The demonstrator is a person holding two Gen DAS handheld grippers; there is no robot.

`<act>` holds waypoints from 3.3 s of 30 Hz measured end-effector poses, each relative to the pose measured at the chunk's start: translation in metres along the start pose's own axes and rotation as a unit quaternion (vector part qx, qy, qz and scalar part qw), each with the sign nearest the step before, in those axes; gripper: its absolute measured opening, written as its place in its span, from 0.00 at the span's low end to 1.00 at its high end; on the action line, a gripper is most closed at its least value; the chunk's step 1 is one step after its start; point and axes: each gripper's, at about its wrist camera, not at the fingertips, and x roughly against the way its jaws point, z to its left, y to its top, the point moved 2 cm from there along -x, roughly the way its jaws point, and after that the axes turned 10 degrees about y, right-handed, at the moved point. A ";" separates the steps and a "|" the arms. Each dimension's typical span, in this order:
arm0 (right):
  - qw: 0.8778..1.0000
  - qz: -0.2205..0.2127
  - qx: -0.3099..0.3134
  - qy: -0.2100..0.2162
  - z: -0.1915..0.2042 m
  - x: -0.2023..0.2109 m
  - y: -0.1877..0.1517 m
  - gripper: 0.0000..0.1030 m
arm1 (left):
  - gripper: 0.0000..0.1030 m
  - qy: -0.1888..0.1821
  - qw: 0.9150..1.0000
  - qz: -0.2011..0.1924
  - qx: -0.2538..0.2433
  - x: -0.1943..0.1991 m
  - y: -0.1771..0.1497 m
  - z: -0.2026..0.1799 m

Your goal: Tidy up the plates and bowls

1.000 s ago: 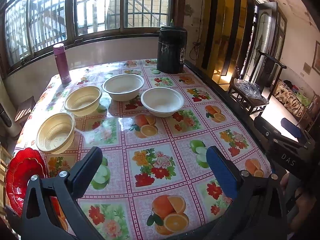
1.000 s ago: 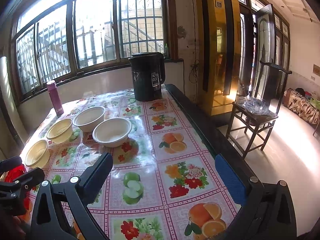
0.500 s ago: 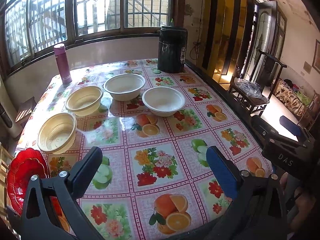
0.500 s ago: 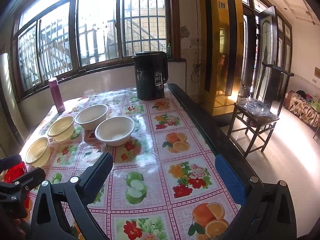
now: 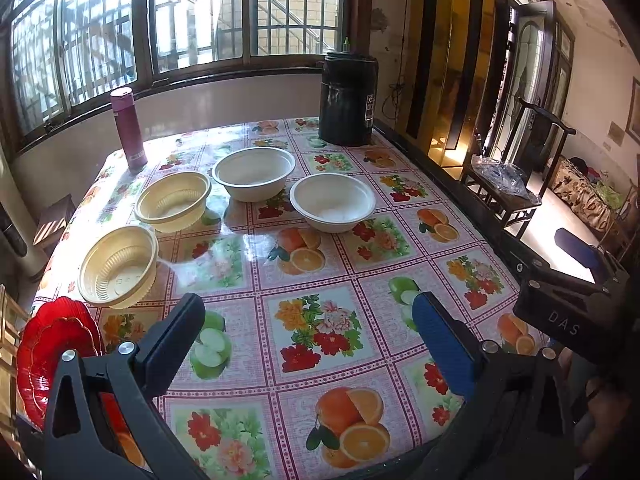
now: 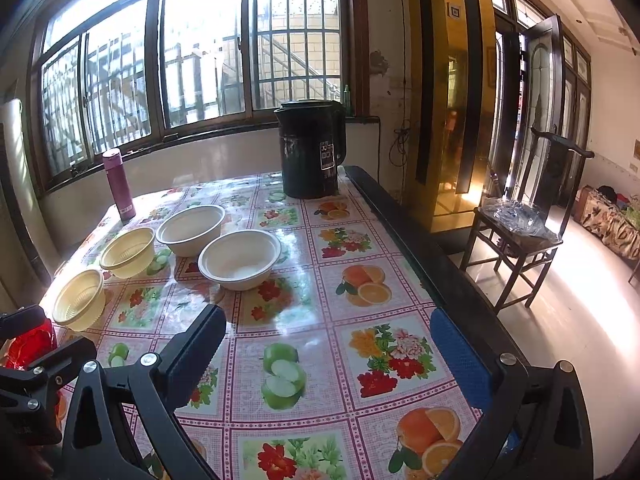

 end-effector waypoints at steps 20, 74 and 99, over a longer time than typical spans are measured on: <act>1.000 0.017 0.013 0.014 0.024 -0.011 -0.003 1.00 | 1.00 0.043 0.999 -0.019 0.017 0.003 -0.002 0.032; 0.998 0.027 -0.043 -0.034 -0.004 -0.038 0.004 1.00 | 1.00 0.146 0.988 -0.041 -0.004 -0.015 0.019 0.013; 0.999 0.027 -0.039 -0.025 0.002 -0.041 0.002 1.00 | 1.00 0.137 0.990 -0.027 0.007 -0.021 0.017 0.020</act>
